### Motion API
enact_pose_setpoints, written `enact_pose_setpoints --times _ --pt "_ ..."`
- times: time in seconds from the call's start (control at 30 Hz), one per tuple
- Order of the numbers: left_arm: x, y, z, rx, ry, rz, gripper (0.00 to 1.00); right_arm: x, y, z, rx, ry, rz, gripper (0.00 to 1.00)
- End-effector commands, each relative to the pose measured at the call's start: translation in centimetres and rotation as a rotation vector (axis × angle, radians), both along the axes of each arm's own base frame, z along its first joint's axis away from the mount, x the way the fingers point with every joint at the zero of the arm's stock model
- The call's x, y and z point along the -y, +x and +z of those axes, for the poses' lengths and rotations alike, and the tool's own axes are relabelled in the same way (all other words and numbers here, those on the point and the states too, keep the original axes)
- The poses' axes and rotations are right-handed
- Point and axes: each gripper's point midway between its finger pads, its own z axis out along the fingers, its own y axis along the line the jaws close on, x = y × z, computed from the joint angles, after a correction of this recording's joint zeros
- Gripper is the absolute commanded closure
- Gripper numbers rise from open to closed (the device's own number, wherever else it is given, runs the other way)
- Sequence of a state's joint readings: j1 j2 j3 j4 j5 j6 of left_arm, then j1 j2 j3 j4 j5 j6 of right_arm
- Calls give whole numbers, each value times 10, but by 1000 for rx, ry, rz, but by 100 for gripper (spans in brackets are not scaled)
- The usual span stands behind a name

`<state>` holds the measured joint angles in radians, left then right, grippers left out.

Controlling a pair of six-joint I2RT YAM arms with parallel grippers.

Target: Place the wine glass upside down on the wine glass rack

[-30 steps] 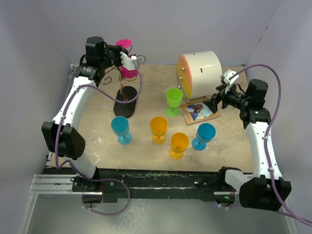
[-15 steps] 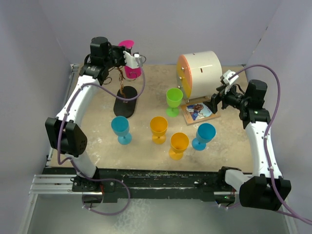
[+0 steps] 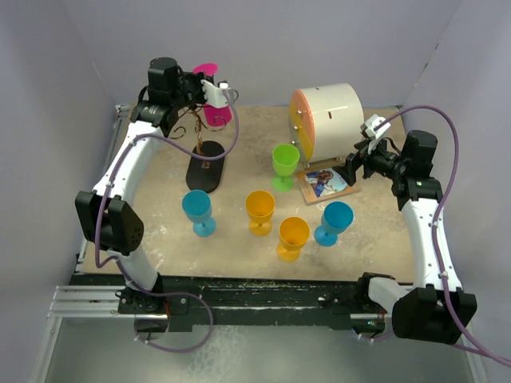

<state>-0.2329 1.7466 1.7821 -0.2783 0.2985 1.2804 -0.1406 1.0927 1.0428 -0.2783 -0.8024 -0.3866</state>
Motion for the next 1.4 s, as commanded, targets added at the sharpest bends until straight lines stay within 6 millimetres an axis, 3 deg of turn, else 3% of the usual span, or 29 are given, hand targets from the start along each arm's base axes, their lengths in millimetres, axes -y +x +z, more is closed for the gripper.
enact_pose_setpoints --times 0.0,0.53,1.0,1.37 --pt "3 -9 38 92 30 -22 100 1 3 10 51 -10 4 1" --pt "4 1 48 132 104 -63 100 2 4 10 52 -13 4 1" --pt "2 14 35 97 109 -38 100 3 5 8 51 -20 -1 1" --pt "-10 16 35 73 91 -22 100 3 5 8 52 -22 0 1"
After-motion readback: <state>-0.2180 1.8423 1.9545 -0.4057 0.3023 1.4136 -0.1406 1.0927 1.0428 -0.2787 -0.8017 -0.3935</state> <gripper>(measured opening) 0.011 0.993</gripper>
